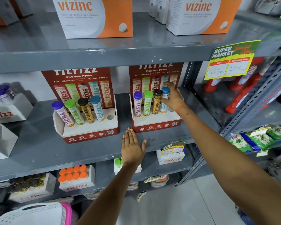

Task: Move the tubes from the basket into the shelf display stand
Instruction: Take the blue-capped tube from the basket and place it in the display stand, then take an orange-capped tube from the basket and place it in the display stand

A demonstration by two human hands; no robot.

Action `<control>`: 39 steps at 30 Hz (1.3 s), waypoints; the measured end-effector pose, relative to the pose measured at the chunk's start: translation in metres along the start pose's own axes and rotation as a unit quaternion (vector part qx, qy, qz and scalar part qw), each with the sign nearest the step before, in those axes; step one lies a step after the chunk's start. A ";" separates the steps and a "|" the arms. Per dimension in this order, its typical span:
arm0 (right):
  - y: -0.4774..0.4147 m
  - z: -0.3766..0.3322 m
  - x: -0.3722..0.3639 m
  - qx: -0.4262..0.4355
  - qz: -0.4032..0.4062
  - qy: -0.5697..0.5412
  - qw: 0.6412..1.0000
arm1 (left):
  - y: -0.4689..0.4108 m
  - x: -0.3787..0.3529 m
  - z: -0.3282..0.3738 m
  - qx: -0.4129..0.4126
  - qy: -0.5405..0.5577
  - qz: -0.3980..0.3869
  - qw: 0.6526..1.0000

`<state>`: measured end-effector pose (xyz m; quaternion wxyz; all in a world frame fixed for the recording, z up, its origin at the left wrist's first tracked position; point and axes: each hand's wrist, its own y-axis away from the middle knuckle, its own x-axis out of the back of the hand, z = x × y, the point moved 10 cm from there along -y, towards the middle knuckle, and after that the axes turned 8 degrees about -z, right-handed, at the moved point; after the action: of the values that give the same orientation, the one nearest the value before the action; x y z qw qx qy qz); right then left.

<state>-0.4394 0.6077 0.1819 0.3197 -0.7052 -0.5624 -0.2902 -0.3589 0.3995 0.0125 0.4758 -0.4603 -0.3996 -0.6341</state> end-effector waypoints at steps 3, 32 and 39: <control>-0.003 0.005 0.006 -0.019 0.014 0.015 1.000 | 0.000 0.001 0.000 0.001 -0.002 -0.001 1.000; 0.162 -0.116 -0.046 0.116 0.207 -0.195 0.952 | 0.064 0.070 -0.024 -0.036 0.129 0.110 0.985; 0.244 -0.226 -0.205 0.269 0.043 -0.184 0.945 | 0.207 0.091 -0.186 0.154 0.131 0.205 0.958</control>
<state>-0.2528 0.2677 0.1359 0.4008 -0.6574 -0.6378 0.0202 -0.2069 0.1553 0.0663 0.7086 -0.3662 -0.3236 -0.5090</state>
